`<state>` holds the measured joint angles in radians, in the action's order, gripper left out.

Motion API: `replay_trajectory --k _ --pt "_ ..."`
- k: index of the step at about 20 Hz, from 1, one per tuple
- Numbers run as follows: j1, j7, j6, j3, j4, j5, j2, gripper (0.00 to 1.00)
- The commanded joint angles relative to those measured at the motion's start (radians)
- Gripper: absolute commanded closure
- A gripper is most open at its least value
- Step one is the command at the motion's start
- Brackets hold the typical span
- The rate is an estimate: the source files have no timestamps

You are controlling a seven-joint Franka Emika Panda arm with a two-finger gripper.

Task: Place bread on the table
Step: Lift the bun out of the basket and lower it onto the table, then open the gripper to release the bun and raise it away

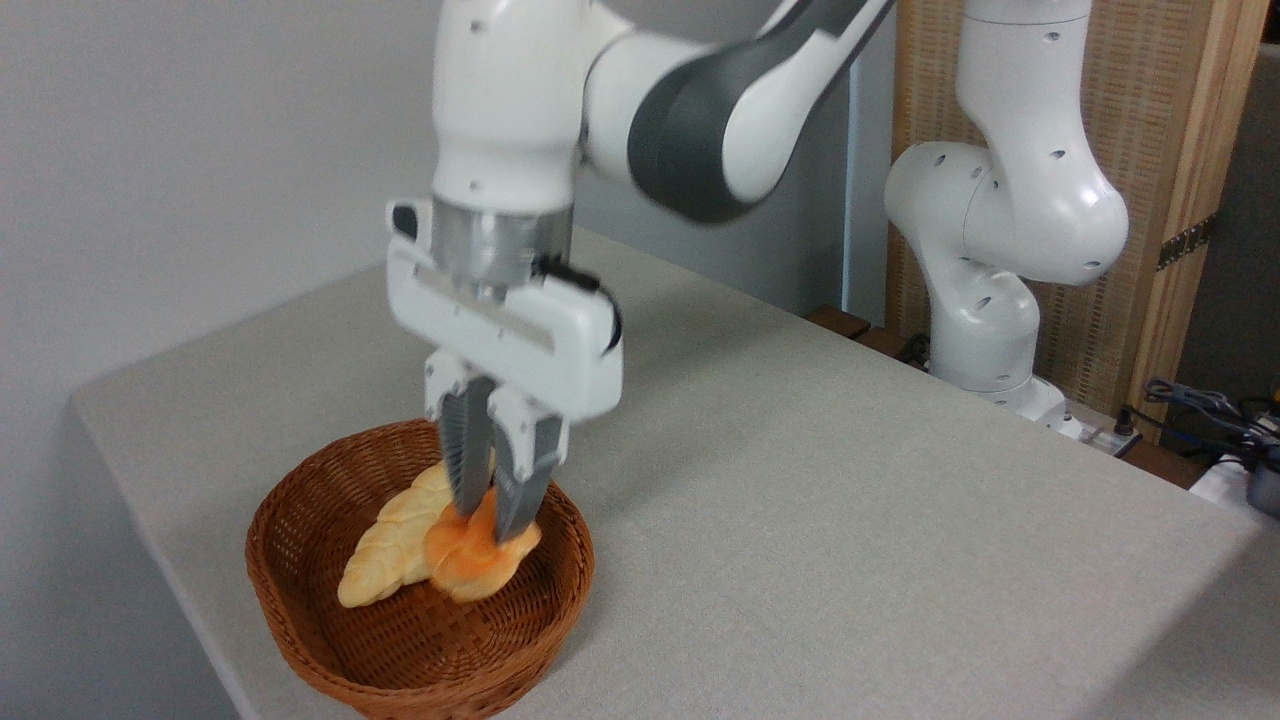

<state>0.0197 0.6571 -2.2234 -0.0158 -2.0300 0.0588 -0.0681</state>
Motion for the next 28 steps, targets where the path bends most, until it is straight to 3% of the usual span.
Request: replay_trajectory --k 1,3,7,11,12,13,23,26,28 --pt "0.011 0.077 0.201 -0.013 -0.024 0.003 -0.119 0.64" --pt "0.009 0.151 0.264 -0.013 -0.073 0.003 -0.177 0.64" --pt "0.014 0.255 0.258 -0.021 -0.223 0.003 -0.268 0.58" --pt "0.046 0.294 0.254 -0.016 -0.295 0.001 -0.276 0.26" --pt "0.048 0.294 0.254 -0.016 -0.303 0.001 -0.274 0.10" --pt "0.049 0.294 0.254 -0.016 -0.306 -0.001 -0.271 0.00" --pt "0.055 0.292 0.254 -0.012 -0.293 -0.008 -0.257 0.00" --pt "0.048 0.270 0.281 -0.012 -0.175 -0.008 -0.246 0.00" --pt "0.048 0.198 0.367 -0.012 -0.040 -0.008 -0.185 0.00"
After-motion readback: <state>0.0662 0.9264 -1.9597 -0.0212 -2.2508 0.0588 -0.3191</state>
